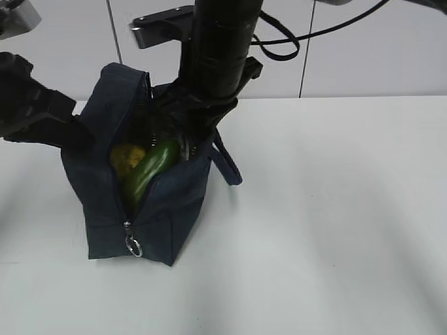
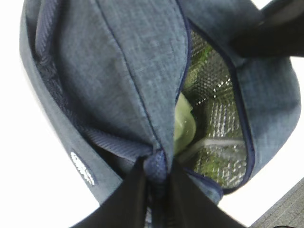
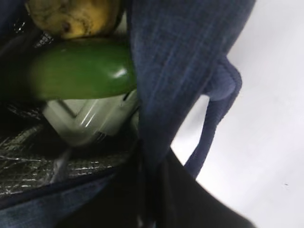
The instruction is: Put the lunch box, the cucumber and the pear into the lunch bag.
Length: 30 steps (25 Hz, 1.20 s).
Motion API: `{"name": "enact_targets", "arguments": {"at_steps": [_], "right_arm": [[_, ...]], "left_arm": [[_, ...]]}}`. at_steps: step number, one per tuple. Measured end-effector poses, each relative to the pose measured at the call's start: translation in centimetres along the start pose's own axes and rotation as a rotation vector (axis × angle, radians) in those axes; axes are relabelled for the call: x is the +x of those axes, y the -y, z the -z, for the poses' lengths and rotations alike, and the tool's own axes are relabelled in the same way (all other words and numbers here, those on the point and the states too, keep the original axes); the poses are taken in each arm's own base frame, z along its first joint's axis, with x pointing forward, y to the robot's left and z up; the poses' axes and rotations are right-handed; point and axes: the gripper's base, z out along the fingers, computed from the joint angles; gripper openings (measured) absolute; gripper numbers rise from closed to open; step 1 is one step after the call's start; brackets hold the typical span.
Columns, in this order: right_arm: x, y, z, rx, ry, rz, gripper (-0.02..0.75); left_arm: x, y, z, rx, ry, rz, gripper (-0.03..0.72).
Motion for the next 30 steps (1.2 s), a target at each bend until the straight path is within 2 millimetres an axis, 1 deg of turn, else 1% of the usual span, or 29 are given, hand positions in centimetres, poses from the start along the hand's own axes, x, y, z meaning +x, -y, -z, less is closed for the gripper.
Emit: {"name": "enact_targets", "arguments": {"at_steps": [4, 6, 10, 13, 17, 21, 23, 30], "right_arm": [[0.2, 1.9, 0.6, 0.02, 0.008, -0.037, 0.003], [0.3, 2.4, 0.6, 0.03, 0.008, -0.039, 0.003], [0.3, 3.0, 0.7, 0.035, 0.009, -0.04, 0.003], [0.4, 3.2, 0.7, 0.037, 0.009, -0.043, 0.003], [0.5, 4.0, 0.8, 0.043, 0.008, -0.057, 0.003], [0.6, 5.0, 0.8, 0.051, 0.008, -0.072, 0.003], [0.7, 5.1, 1.0, 0.053, 0.012, -0.074, 0.003], [0.8, 5.6, 1.6, 0.057, 0.022, -0.07, 0.003]], "left_arm": [[-0.9, 0.0, -0.4, 0.014, 0.008, 0.009, 0.017], [-1.2, 0.0, -0.6, 0.023, 0.012, 0.016, 0.017], [-1.3, -0.1, -1.5, 0.032, -0.009, 0.027, 0.017], [-1.4, 0.6, -2.2, 0.049, -0.024, 0.007, 0.017], [-1.5, 1.5, -3.3, 0.063, -0.028, -0.015, 0.017], [-1.6, 1.4, -3.9, 0.068, -0.031, -0.004, 0.017], [-1.6, 1.4, -4.2, 0.072, -0.037, 0.002, 0.017], [-2.1, 1.4, -4.1, 0.074, -0.022, 0.0, 0.017]]}}
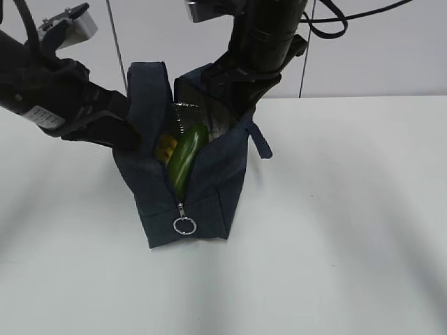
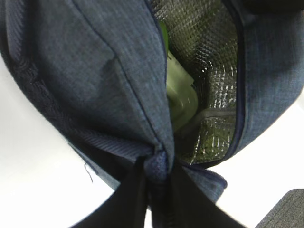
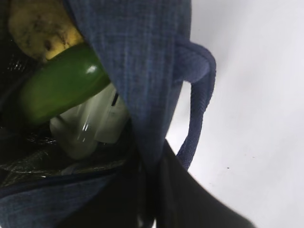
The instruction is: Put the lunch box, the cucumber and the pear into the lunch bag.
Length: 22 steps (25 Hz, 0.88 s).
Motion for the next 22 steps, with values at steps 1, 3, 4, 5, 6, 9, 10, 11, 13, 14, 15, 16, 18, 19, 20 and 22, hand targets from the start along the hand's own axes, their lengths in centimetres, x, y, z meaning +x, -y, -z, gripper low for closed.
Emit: {"name": "enact_targets", "arguments": {"at_steps": [1, 3, 4, 5, 6, 9, 10, 11, 13, 14, 15, 16, 18, 19, 20, 22], "right_arm": [[0.0, 0.0, 0.0, 0.0, 0.0, 0.002, 0.003], [0.0, 0.0, 0.0, 0.0, -0.001, 0.004, 0.003], [0.0, 0.0, 0.0, 0.0, -0.001, 0.003, 0.003], [0.0, 0.1, 0.0, 0.001, -0.001, 0.001, 0.003], [0.0, 0.1, 0.0, 0.001, -0.001, 0.002, 0.003], [0.0, 0.1, 0.0, -0.001, -0.001, 0.003, 0.003], [0.0, 0.1, 0.0, -0.003, 0.0, 0.003, 0.003], [0.0, 0.1, 0.0, -0.005, 0.0, 0.004, 0.003], [0.0, 0.0, 0.0, -0.009, 0.001, 0.005, 0.003], [0.0, -0.1, 0.0, -0.018, 0.002, 0.004, 0.003], [0.0, -0.1, 0.0, -0.033, 0.004, 0.003, 0.003], [0.0, -0.3, 0.0, -0.055, 0.007, 0.004, 0.003], [0.1, -0.6, -0.2, -0.083, 0.003, 0.005, 0.003], [0.3, -0.6, -0.2, -0.088, -0.003, 0.004, 0.003], [0.6, -0.7, -0.3, -0.091, -0.011, 0.005, 0.003], [1.3, -0.8, -0.5, -0.095, -0.031, 0.005, 0.003]], "left_arm": [[0.0, 0.0, 0.0, 0.0, 0.0, 0.0, 0.017], [0.0, 0.0, 0.0, 0.001, -0.004, 0.0, 0.017], [0.1, 0.0, 0.0, 0.002, -0.006, 0.0, 0.017], [0.1, 0.0, 0.0, 0.003, -0.008, 0.0, 0.017], [0.1, 0.0, 0.0, 0.004, -0.01, 0.0, 0.017], [0.1, 0.0, 0.0, 0.006, -0.016, 0.0, 0.017], [0.1, 0.0, 0.0, 0.005, -0.016, -0.001, 0.017], [0.1, 0.0, 0.0, 0.004, -0.016, -0.002, 0.017], [0.1, 0.0, 0.0, 0.003, -0.015, -0.002, 0.017], [0.1, 0.0, 0.0, 0.003, -0.015, -0.003, 0.017], [0.1, 0.0, 0.0, 0.001, -0.014, -0.004, 0.017], [0.1, 0.0, 0.0, -0.001, -0.013, -0.006, 0.017], [0.0, -0.1, 0.0, -0.006, -0.01, -0.01, 0.017], [-0.1, -0.1, 0.0, -0.007, -0.008, -0.014, 0.017], [-0.4, 0.0, 0.1, -0.007, -0.003, -0.017, 0.017], [-1.0, 0.0, 0.1, -0.007, 0.002, -0.025, 0.017]]}}
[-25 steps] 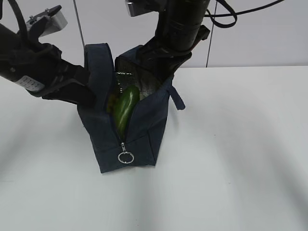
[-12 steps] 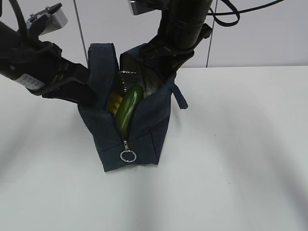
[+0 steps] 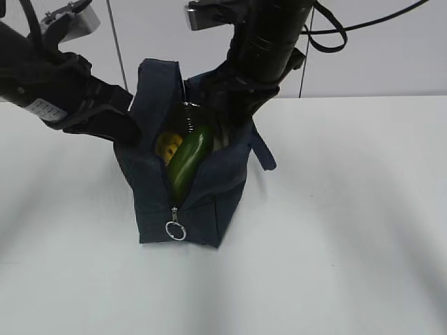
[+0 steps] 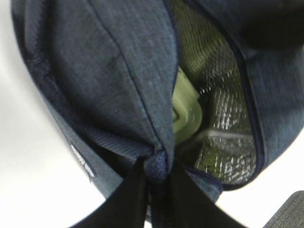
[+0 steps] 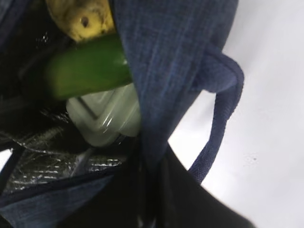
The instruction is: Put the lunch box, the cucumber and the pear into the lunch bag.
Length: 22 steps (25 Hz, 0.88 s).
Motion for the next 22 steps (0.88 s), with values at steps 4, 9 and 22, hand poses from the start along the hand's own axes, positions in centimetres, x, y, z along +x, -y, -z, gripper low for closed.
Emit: {"name": "enact_targets", "arguments": {"at_steps": [4, 9, 22], "right_arm": [[1.0, -0.2, -0.4, -0.013, -0.036, -0.001, 0.003], [1.2, -0.6, 0.5, -0.042, -0.015, -0.004, 0.003], [2.9, -1.6, 1.4, -0.119, -0.023, 0.005, 0.003]], "left_arm": [[-0.8, 0.0, -0.1, 0.004, 0.002, -0.006, 0.017], [-0.7, -0.3, -0.8, 0.006, -0.021, 0.0, 0.017], [-0.7, -0.5, -1.1, -0.002, -0.03, -0.004, 0.017]]}}
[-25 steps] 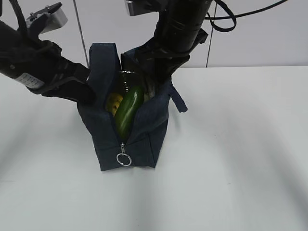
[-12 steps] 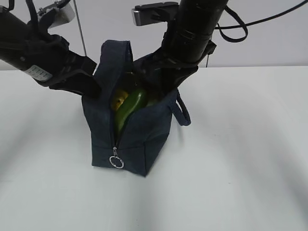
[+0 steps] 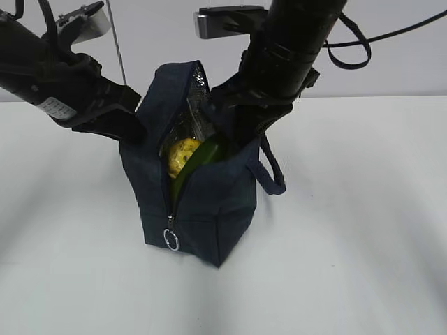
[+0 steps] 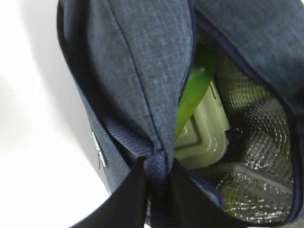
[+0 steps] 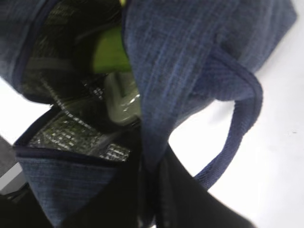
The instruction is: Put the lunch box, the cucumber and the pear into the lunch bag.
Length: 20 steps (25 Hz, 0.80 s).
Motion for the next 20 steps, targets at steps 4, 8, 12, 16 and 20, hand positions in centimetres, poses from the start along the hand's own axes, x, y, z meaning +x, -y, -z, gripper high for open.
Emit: {"name": "enact_targets", "arguments": {"at_steps": [4, 8, 12, 16, 20], "right_arm": [[0.29, -0.49, -0.55, -0.022, -0.017, 0.019, 0.003], [0.29, -0.57, -0.56, -0.02, -0.016, 0.024, 0.003], [0.31, -0.52, -0.56, -0.015, -0.017, 0.028, 0.102], [0.36, -0.3, -0.49, 0.011, -0.022, 0.035, 0.281], [0.5, -0.34, 0.31, 0.03, -0.008, 0.041, 0.395]], "left_arm": [[-0.02, -0.05, -0.04, -0.003, 0.001, -0.001, 0.017], [0.0, -0.12, -0.04, -0.011, -0.001, -0.009, 0.017], [0.01, -0.14, -0.04, -0.013, -0.002, -0.011, 0.029], [0.02, -0.14, -0.04, -0.013, -0.003, -0.011, 0.052], [0.02, -0.14, -0.04, -0.013, -0.003, -0.011, 0.057]]}}
